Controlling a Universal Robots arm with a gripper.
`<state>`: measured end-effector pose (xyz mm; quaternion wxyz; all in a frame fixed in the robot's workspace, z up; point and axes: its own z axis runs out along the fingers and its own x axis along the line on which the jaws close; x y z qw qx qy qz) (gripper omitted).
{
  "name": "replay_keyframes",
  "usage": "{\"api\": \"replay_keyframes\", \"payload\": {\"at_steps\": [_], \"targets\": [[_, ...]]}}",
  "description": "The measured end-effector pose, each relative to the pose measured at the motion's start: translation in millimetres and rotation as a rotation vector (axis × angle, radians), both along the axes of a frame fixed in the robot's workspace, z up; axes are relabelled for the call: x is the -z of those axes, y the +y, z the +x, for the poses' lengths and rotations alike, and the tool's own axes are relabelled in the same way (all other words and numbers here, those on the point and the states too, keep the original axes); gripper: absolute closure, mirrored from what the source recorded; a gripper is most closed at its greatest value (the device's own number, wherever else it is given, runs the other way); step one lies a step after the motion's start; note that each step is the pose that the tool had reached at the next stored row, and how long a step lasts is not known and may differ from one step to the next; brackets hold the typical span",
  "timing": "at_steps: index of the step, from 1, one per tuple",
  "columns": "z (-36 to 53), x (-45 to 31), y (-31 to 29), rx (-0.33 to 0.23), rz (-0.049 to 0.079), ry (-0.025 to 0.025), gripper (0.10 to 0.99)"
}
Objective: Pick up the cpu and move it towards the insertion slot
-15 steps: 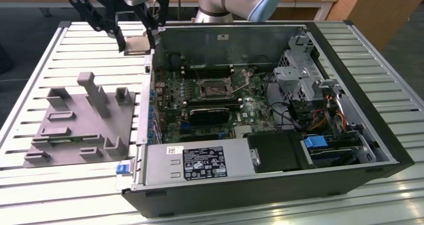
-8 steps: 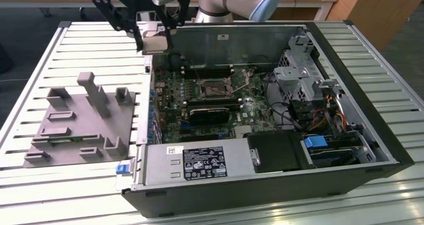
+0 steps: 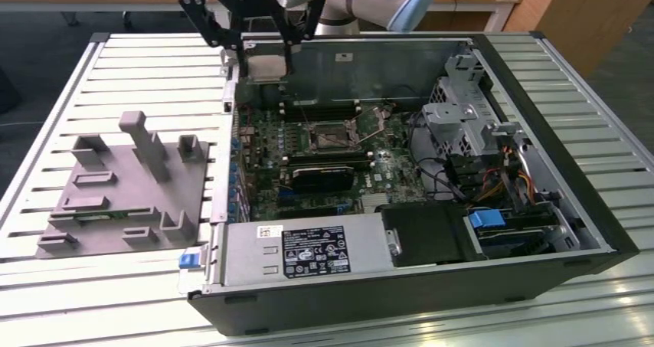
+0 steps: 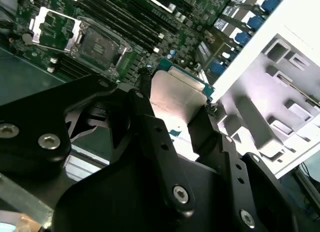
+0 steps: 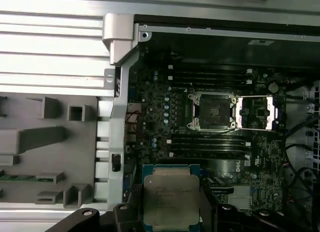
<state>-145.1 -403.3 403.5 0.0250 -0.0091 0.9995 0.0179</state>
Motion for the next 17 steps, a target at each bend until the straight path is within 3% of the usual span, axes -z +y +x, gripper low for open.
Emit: {"api": "replay_keyframes", "payload": {"at_steps": [17], "targets": [[67.2, 0.0, 0.0, 0.0, 0.0, 0.0, 0.545]]}}
